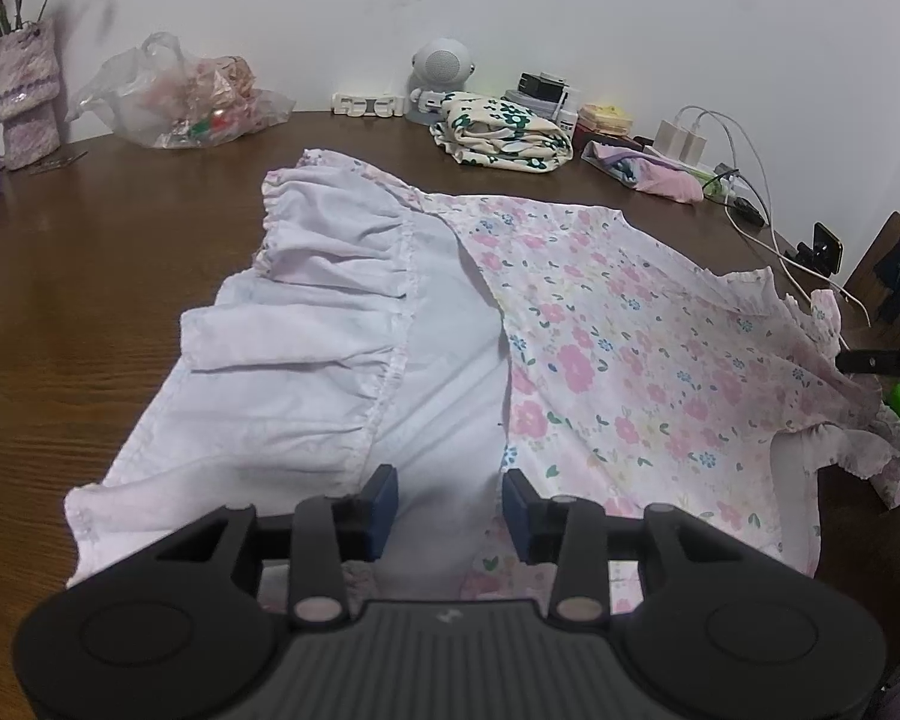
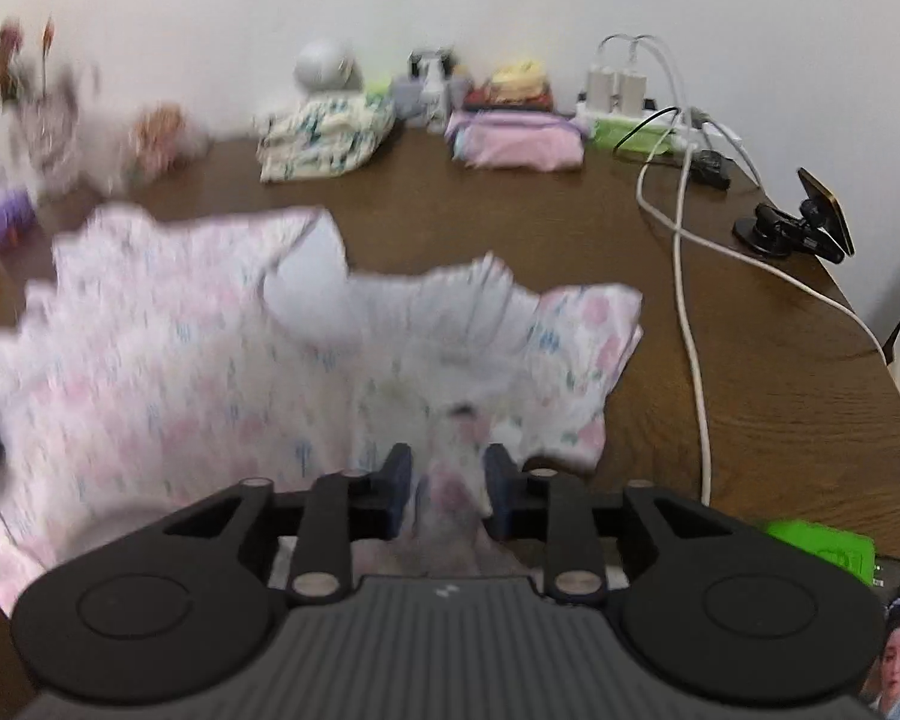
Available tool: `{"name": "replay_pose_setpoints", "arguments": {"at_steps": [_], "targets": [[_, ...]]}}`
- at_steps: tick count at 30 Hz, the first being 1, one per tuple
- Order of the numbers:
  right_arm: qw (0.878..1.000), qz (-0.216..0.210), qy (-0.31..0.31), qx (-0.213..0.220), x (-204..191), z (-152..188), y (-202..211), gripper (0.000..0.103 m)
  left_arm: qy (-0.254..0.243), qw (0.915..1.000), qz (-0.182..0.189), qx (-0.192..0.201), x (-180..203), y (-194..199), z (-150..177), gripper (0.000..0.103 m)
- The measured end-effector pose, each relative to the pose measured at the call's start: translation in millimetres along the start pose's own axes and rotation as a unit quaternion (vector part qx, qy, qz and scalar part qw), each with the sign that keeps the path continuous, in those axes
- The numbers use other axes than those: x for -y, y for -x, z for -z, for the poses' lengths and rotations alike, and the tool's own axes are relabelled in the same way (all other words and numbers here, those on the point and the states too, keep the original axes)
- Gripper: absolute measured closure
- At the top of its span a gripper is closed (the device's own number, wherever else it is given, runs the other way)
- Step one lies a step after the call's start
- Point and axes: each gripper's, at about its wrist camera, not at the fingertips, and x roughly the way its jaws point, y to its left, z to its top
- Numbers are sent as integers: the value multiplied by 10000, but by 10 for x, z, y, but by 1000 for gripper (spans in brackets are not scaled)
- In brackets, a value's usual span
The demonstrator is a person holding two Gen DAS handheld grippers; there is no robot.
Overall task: Fold clothes
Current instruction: 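Grasp the dress sleeve with the right gripper and fold it inward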
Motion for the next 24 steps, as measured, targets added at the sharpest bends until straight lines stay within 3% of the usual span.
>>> {"name": "replay_pose_setpoints", "arguments": {"at_steps": [5, 8, 10, 12, 13, 17, 21, 24], "targets": [[9998, -38, 96, -190, -31, 67, -122, 75, -88, 10000, 2, -2, 23, -6, 0, 62], [9997, -126, 192, 101, -78, 126, -50, 77, -104, 9999, 16, -31, 24, -6, -6, 62], [9993, -210, 301, 117, -96, 143, -43, 83, -124, 9999, 17, -39, 23, -7, -9, 61], [9991, -157, 397, -19, -99, 168, -102, 99, -137, 9999, 15, -43, 26, -9, -10, 61], [9988, -49, 487, 30, -112, 181, -99, 101, -138, 9999, 13, -43, 27, -11, -10, 61], [9905, 694, 1035, 579, -200, 202, -18, 101, -144, 9999, 17, -51, 20, -14, -18, 61], [9841, 1453, 1016, 123, -179, 185, -138, 97, -153, 9999, 20, -58, 13, -15, -16, 61], [9906, 1158, 706, 190, -149, 182, -12, 91, -158, 9999, 26, -62, 1, -8, -9, 61]]}}
